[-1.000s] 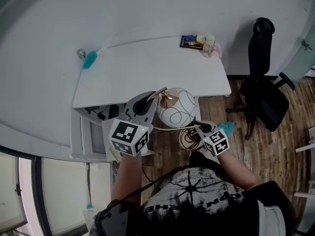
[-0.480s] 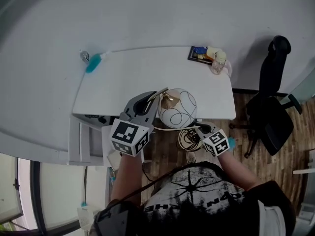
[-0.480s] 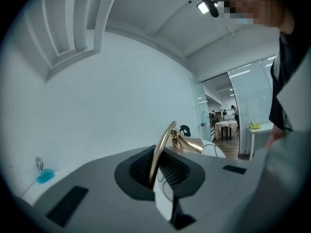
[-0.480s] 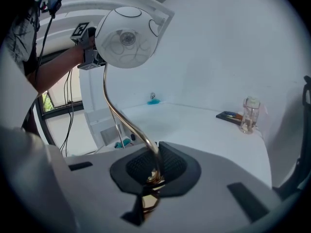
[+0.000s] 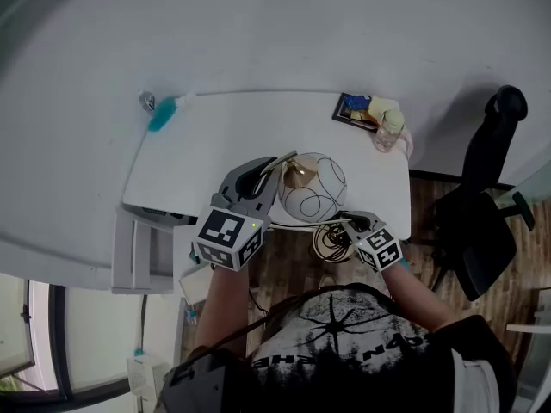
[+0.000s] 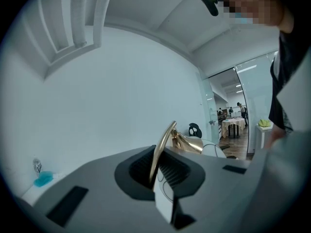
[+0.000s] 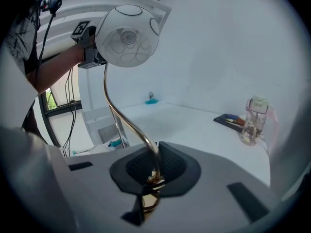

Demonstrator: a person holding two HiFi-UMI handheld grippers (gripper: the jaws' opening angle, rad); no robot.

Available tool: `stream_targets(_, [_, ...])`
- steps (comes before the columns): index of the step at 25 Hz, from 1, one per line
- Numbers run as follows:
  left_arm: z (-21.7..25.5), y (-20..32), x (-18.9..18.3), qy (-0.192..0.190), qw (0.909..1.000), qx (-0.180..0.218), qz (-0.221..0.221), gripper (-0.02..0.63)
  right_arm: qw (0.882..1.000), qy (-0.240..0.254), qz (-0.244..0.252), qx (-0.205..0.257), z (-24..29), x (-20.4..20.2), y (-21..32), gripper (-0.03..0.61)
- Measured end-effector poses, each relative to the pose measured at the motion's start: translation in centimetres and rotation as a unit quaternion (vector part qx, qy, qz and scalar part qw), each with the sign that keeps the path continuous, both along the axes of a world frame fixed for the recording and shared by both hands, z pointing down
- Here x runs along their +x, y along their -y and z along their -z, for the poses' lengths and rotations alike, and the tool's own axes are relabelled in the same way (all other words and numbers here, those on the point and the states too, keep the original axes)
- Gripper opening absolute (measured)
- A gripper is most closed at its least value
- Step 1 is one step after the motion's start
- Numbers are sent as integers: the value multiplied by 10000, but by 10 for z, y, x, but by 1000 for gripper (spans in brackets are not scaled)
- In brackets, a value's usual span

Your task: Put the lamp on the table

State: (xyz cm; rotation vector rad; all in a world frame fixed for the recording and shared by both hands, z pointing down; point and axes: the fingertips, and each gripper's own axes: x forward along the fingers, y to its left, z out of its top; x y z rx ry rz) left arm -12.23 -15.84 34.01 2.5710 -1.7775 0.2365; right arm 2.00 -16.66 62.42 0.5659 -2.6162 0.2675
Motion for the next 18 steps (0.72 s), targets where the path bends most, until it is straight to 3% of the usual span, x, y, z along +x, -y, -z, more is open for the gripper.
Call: stream_targets(18, [16, 57, 1, 300, 9995, 97, 28, 23, 9996, 279, -1, -2, 7, -16, 60, 21])
